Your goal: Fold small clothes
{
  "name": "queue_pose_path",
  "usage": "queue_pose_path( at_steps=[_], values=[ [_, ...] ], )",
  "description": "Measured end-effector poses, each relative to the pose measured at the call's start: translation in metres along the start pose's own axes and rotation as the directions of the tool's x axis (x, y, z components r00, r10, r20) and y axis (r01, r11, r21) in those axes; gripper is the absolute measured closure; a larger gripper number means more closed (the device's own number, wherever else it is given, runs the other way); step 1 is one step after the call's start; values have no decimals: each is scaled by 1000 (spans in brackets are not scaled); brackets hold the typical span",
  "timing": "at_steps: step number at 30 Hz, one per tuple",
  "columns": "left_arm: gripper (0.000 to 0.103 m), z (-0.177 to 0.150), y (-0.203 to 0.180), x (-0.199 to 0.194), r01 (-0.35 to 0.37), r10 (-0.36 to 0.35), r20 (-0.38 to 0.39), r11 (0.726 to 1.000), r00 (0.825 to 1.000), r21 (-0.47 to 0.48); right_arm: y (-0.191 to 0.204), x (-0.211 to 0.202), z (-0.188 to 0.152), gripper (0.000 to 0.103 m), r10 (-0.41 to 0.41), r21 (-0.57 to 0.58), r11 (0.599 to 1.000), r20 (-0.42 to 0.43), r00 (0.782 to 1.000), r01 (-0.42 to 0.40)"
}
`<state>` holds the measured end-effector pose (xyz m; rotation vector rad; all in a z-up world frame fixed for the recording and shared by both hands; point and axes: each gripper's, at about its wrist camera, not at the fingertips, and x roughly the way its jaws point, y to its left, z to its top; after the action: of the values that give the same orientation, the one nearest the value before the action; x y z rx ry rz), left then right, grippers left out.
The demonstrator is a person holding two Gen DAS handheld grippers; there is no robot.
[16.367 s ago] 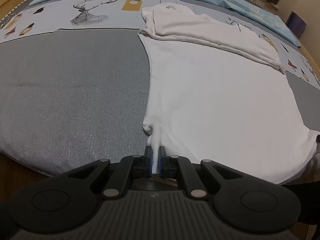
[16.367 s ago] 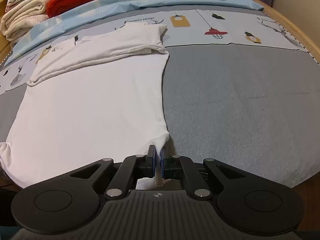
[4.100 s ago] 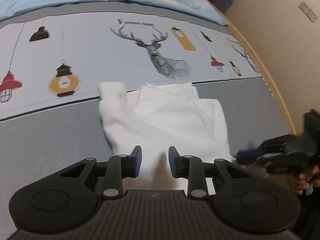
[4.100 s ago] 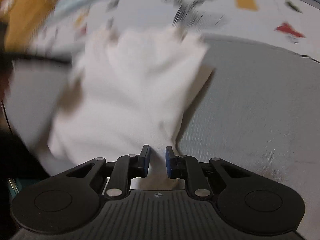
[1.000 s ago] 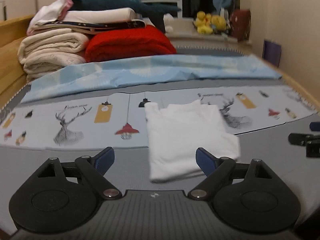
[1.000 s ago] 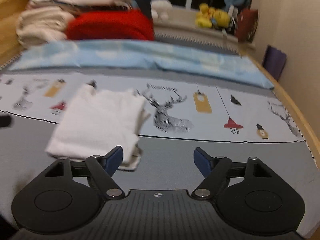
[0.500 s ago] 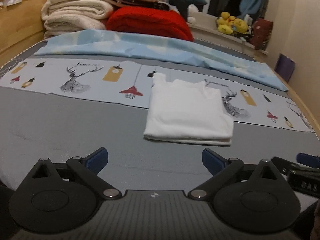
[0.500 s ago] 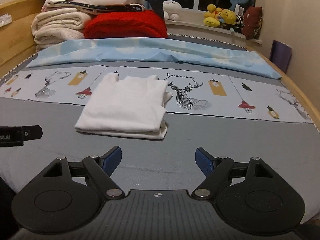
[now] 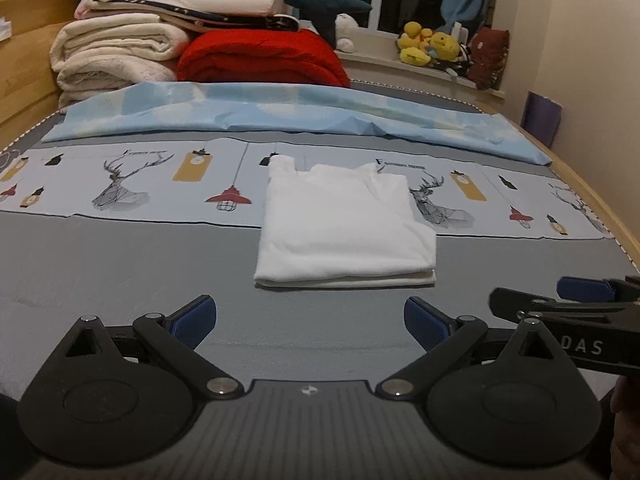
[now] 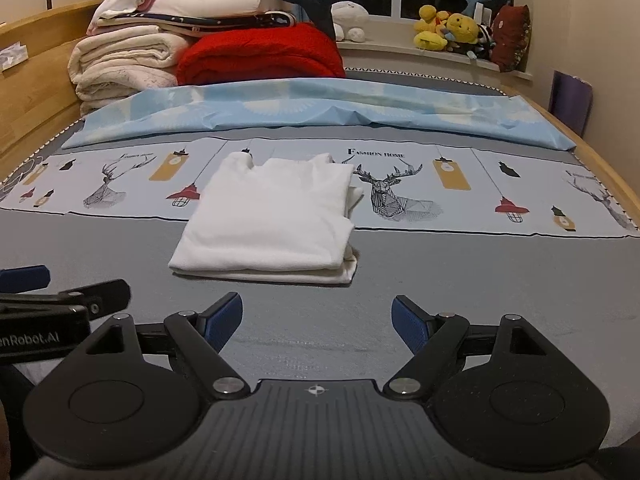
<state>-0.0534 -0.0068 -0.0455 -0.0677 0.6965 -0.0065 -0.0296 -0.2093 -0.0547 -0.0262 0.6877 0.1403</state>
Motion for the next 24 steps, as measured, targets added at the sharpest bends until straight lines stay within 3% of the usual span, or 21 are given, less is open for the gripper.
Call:
queue_pose_path(
  at_steps=[24],
  values=[
    [1, 2, 1, 3, 15, -15, 9, 1000, 1000, -3, 8, 4, 1, 21, -2, -14, 1000, 1, 1000, 2]
  ],
)
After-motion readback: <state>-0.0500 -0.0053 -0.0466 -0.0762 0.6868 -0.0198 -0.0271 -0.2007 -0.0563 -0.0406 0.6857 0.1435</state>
